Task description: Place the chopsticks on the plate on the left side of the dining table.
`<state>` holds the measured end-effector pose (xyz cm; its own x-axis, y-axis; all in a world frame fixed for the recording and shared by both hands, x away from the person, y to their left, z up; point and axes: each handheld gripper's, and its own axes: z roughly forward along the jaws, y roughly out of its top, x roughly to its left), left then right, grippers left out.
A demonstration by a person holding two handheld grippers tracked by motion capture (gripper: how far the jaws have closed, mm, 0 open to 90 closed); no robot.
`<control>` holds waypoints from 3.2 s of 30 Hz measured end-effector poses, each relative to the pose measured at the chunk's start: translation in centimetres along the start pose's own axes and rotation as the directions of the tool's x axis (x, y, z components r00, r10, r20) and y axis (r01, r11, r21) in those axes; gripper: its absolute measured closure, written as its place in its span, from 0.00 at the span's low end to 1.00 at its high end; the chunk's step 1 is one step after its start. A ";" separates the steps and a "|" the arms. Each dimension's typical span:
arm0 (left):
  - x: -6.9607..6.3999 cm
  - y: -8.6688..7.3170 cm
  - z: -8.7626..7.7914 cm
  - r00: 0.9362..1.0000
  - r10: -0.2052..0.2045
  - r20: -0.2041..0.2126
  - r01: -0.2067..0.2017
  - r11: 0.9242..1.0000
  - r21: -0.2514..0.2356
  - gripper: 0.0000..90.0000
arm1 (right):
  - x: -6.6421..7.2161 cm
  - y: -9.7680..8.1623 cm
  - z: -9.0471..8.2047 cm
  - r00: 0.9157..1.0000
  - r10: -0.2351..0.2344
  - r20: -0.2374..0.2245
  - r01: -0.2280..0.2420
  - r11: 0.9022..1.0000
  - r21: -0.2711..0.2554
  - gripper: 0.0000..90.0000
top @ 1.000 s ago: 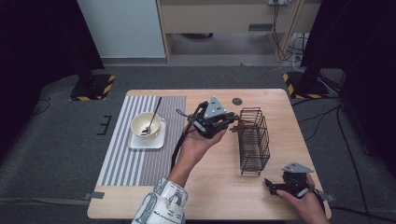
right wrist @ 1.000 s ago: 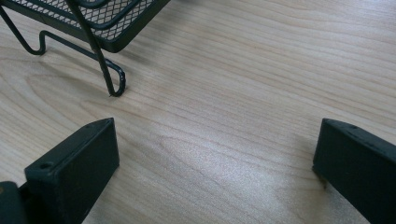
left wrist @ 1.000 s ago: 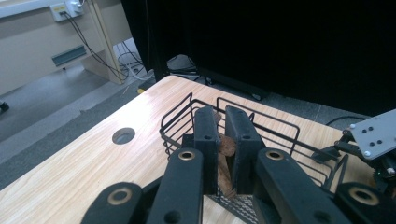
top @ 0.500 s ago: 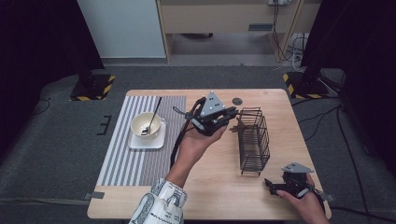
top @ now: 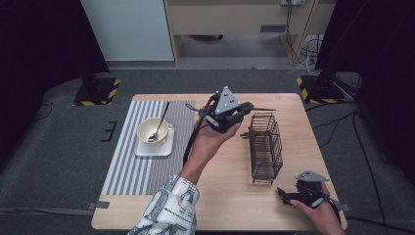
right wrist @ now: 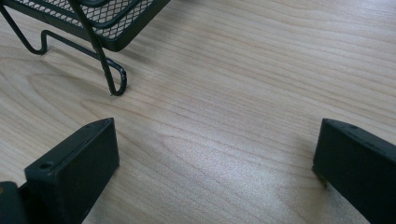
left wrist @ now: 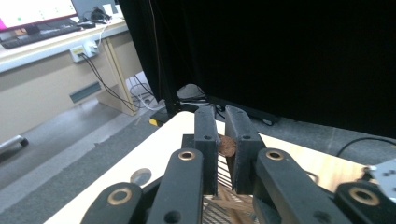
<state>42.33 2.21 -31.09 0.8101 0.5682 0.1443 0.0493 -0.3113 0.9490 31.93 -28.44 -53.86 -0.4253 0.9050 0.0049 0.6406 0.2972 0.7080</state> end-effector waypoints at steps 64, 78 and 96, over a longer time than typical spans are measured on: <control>2.0 -11.0 -2.3 0.870 0.468 -0.156 -0.434 0.877 0.207 0.93 | 0.1 -0.1 -0.1 1.000 -0.007 -0.001 0.007 1.000 0.004 0.00; 2.4 -12.2 -3.2 0.876 0.451 -0.170 -0.415 0.885 0.211 0.93 | 0.1 -0.1 -0.1 1.000 -0.007 -0.001 0.007 1.000 0.004 0.00; 2.8 -14.0 -5.4 0.885 0.424 -0.194 -0.387 0.900 0.200 0.93 | 0.1 -0.1 -0.1 1.000 -0.006 -0.001 0.006 1.000 0.004 0.00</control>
<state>40.72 12.30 -42.45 0.6240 0.5187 0.5844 -0.1529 -0.6524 0.7423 31.70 -28.39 -53.84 -0.4302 0.9027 0.0014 0.6408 0.3043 0.7049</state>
